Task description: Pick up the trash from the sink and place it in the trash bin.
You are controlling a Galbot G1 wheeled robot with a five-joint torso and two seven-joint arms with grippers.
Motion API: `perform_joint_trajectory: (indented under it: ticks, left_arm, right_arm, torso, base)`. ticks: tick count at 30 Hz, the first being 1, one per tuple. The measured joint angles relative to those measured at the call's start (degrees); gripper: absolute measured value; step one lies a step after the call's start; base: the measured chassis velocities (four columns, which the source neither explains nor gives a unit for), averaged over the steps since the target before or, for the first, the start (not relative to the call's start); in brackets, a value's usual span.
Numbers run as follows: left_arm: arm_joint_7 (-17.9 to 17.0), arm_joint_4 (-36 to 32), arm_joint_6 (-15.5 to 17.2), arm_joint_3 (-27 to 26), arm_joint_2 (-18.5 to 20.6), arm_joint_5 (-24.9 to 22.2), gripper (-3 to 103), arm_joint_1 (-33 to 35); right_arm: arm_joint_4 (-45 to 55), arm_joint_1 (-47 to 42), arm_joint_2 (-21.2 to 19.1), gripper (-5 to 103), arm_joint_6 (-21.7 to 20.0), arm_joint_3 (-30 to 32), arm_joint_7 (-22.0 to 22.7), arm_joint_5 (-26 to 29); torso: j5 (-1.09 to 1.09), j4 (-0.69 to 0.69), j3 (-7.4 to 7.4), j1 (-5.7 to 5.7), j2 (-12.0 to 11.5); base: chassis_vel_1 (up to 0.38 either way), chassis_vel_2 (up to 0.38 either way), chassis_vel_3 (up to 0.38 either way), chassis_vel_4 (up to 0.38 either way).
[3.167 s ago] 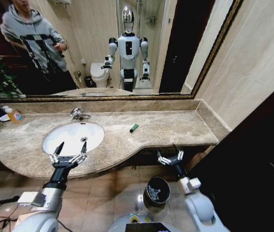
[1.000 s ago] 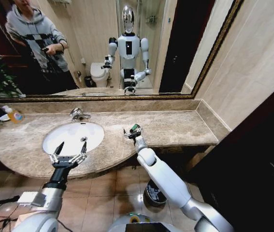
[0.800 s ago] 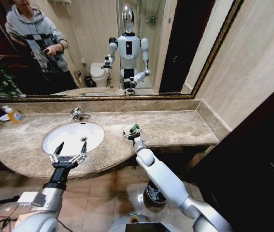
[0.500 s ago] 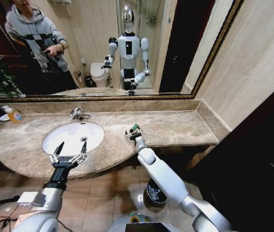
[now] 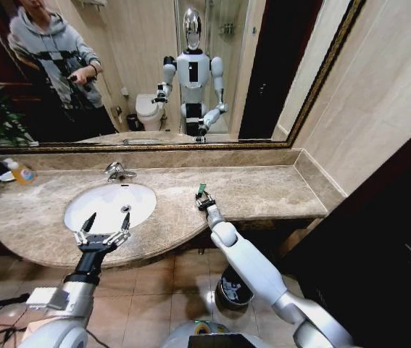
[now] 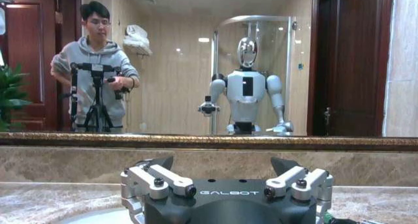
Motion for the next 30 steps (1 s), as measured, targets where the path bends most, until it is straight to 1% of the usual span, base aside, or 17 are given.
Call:
perform_joint_trajectory:
  ticks: [1, 2, 11, 16, 20, 21, 23, 24, 26, 27, 30]
  left_arm:
    - [0.0, 0.0, 0.0, 0.0, 0.0, 0.0, 100, 0.0]
    - [0.0, 0.0, 0.0, 0.0, 0.0, 0.0, 100, 0.0]
    - [0.0, 0.0, 0.0, 0.0, 0.0, 0.0, 100, 0.0]
    - [0.0, 0.0, 0.0, 0.0, 0.0, 0.0, 100, 0.0]
    - [0.0, 0.0, 0.0, 0.0, 0.0, 0.0, 100, 0.0]
    - [0.0, 0.0, 0.0, 0.0, 0.0, 0.0, 100, 0.0]
    - [0.0, 0.0, 0.0, 0.0, 0.0, 0.0, 100, 0.0]
    - [0.0, 0.0, 0.0, 0.0, 0.0, 0.0, 100, 0.0]
    - [0.0, 0.0, 0.0, 0.0, 0.0, 0.0, 100, 0.0]
    - [0.0, 0.0, 0.0, 0.0, 0.0, 0.0, 100, 0.0]
    - [0.0, 0.0, 0.0, 0.0, 0.0, 0.0, 100, 0.0]
  right_arm:
    - [0.1, 0.0, -0.1, 24, 0.0, 0.1, 0.0, 0.1]
    - [0.2, 0.0, -0.2, 21, 0.0, 0.1, 0.0, 0.2]
    - [1.5, -0.4, -0.7, 20, 0.3, 0.8, 0.0, 0.5]
    - [2.9, -1.1, -1.6, 20, 0.3, 1.6, -0.2, 1.0]
    - [5.6, -3.0, -3.7, 20, 0.6, 3.5, -1.6, 2.4]
    - [5.6, -3.0, -3.7, 20, 0.6, 3.5, -1.6, 2.4]
    - [8.5, -5.4, -6.0, 20, 1.7, 5.6, -3.8, 4.4]
    - [8.5, -5.4, -6.0, 20, 1.7, 5.6, -3.8, 4.4]
    - [11.9, -8.4, -8.2, 20, 1.9, 8.2, -5.2, 5.5]
    - [11.9, -8.4, -8.2, 20, 1.9, 8.2, -5.2, 5.5]
    - [15.8, -12.9, -10.8, 20, 3.0, 12.4, -6.8, 6.7]
  torso:
    - [0.00, 0.00, 0.00, 0.00, 0.0]
    - [0.00, 0.00, 0.00, 0.00, 0.0]
    - [0.00, 0.00, 0.00, 0.00, 0.0]
    - [0.00, 0.00, 0.00, 0.00, 0.0]
    - [0.00, 0.00, 0.00, 0.00, 0.0]
    - [0.00, 0.00, 0.00, 0.00, 0.0]
    - [-0.01, 0.00, 0.00, 0.00, 0.0]
    - [-0.01, 0.00, 0.00, 0.00, 0.0]
    - [0.01, 0.00, 0.00, 0.00, 0.0]
    - [0.01, 0.00, 0.00, 0.00, 0.0]
    - [0.01, 0.00, 0.00, 0.00, 0.0]
  base:
    - [0.000, 0.000, 0.000, 0.000]
    - [0.000, 0.000, 0.000, 0.000]
    - [0.000, 0.000, 0.000, 0.000]
    - [0.000, 0.000, 0.000, 0.000]
    - [0.000, 0.000, 0.000, 0.000]
    - [0.000, 0.000, 0.000, 0.000]
    - [0.000, 0.000, 0.000, 0.000]
    - [0.000, 0.000, 0.000, 0.000]
    - [0.000, 0.000, 0.000, 0.000]
    - [0.000, 0.000, 0.000, 0.000]
    - [0.000, 0.000, 0.000, 0.000]
